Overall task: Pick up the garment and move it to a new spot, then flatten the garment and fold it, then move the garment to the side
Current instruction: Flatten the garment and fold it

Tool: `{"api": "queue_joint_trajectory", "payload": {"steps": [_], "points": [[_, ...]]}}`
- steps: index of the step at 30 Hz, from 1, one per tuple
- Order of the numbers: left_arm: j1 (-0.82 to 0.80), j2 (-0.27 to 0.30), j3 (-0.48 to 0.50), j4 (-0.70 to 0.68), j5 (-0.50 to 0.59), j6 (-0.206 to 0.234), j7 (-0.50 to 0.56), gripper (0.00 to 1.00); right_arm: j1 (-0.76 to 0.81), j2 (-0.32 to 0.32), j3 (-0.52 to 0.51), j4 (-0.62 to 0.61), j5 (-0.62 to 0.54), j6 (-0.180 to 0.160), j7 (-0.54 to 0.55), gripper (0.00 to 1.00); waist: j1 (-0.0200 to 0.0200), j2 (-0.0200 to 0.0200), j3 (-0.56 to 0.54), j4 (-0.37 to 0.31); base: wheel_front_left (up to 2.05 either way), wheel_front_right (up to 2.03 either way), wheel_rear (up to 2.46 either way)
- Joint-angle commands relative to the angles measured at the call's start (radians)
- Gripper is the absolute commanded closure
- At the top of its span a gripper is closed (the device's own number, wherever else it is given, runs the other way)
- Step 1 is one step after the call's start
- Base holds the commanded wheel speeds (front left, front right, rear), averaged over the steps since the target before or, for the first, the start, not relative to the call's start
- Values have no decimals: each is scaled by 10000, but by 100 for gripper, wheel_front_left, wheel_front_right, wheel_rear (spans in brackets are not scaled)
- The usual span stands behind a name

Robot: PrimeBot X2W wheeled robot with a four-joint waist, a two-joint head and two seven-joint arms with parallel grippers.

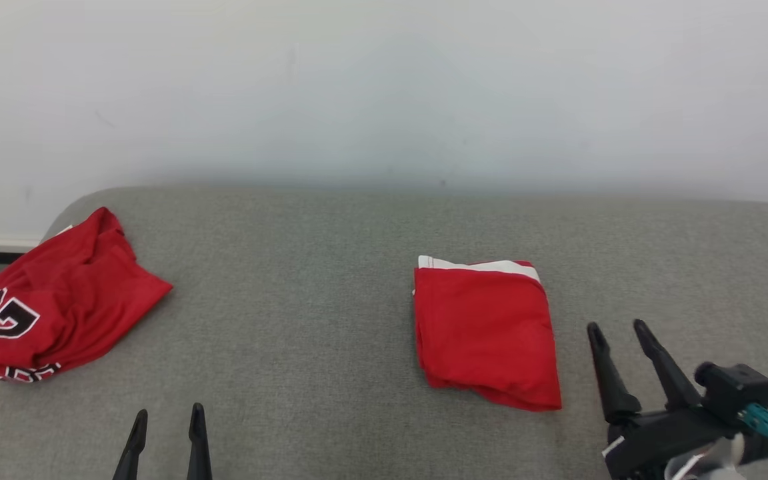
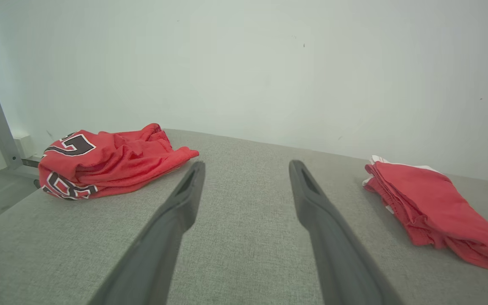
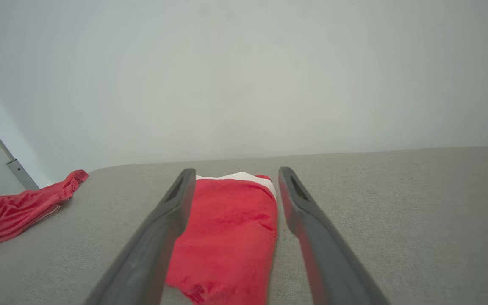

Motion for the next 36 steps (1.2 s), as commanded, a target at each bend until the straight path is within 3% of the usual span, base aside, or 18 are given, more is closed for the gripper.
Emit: {"api": "queue_joint_trajectory", "payload": {"steps": [1,9,23,36], "points": [[92,-2,86,32,93,-8,-32,0,408,181,-458,-266,-217,-24,35,0,0,0,-171,-295,0,0,0],[110,-5,502,635,217,-162,-32,0,1414,324,-1284,-781,-699,-24,-85,0,0,0,-437,-729,0,0,0],[186,-2,945,1407,254,-338,-32,0,1674,95,-905,-229,-305,-24,-248,0,0,0,-543,-1145,0,0,0],[212,-2,927,1427,264,-390,-32,0,1534,88,-668,56,-180,-24,-257,0,0,0,-486,-1113,0,0,0]]}}
